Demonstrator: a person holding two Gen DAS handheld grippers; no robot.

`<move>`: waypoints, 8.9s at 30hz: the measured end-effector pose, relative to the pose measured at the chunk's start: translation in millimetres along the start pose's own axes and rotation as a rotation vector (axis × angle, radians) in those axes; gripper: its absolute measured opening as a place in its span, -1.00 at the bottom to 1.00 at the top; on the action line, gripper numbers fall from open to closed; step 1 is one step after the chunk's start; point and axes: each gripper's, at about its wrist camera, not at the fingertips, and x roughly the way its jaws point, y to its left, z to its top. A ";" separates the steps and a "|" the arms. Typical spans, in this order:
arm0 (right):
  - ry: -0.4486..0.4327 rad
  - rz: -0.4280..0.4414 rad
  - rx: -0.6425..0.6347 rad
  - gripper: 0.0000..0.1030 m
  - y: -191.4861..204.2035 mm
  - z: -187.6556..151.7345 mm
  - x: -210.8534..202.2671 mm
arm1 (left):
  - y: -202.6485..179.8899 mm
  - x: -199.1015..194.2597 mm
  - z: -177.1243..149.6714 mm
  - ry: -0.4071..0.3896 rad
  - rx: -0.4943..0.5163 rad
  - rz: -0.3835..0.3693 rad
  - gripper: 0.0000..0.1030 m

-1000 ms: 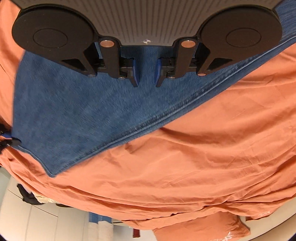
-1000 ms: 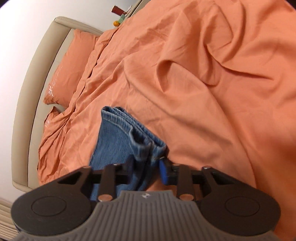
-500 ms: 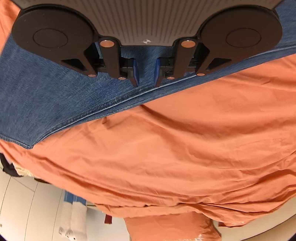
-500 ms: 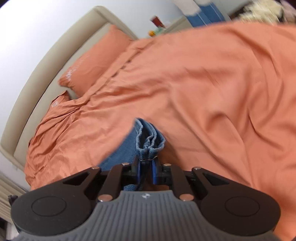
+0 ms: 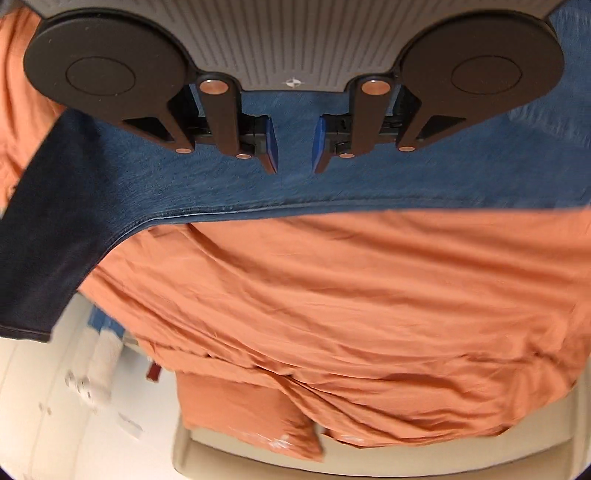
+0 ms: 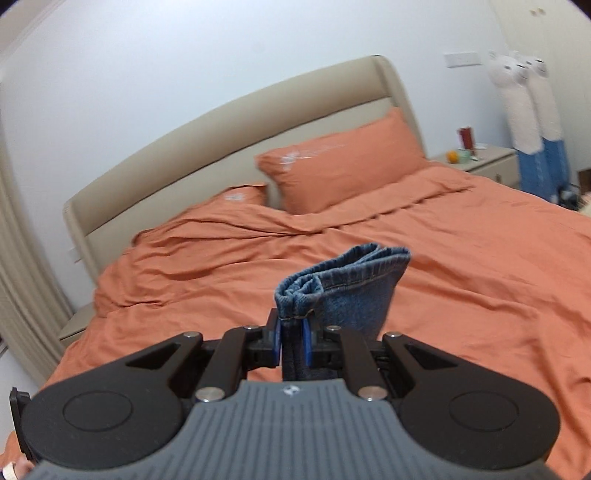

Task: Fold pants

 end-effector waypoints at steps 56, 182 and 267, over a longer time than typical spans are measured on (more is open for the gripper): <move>0.215 -0.177 -0.123 -0.90 -7.4 -168.1 125.9 | 52.5 68.4 -27.0 -0.060 -0.203 -0.155 -0.87; 0.484 0.150 0.148 -0.40 19.7 -203.3 109.6 | -82.4 19.8 -82.1 0.033 0.229 0.154 0.06; 0.320 -0.119 0.239 -0.52 -48.8 -175.4 154.3 | 60.1 23.1 -60.3 -0.030 -0.007 0.141 0.27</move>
